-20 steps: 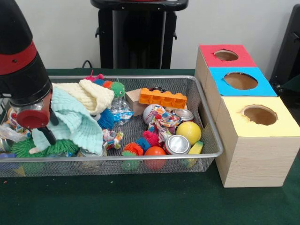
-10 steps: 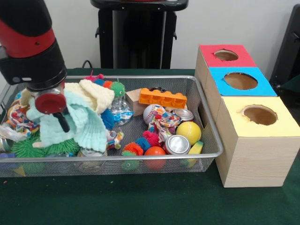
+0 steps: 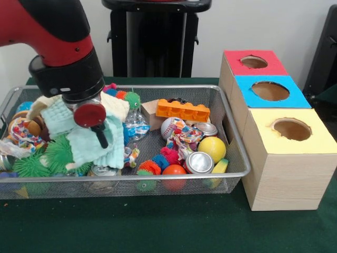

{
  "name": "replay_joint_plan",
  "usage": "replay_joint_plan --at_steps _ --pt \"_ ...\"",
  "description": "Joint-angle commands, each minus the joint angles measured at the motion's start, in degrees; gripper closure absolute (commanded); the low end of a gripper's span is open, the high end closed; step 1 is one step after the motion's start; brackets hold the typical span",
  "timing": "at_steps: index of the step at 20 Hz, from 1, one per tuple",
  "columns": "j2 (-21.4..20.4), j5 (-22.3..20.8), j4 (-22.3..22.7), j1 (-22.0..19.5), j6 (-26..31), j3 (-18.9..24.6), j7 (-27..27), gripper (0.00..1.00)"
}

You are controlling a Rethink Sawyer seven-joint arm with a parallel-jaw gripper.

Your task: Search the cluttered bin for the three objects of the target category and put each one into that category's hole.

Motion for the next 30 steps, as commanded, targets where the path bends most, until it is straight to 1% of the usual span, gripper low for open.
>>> replay_joint_plan --at_steps 1,5,9,17,21,28,30 --pt "4.0 1.2 3.6 0.8 -2.3 -5.6 11.7 0.00" --pt "5.0 1.5 3.5 0.4 -3.2 -6.3 10.1 0.00" --pt "6.1 0.7 2.2 0.5 -3.6 -6.9 8.0 0.00" --pt "8.0 0.3 1.2 0.2 -5.4 -7.4 7.1 0.00" --pt "8.5 0.5 0.7 0.2 -5.4 -7.4 6.4 0.00" --pt "9.1 0.4 0.7 0.4 -6.5 -8.1 7.2 0.00" --pt "9.9 1.5 1.0 -0.8 -6.1 -6.9 5.1 0.00"
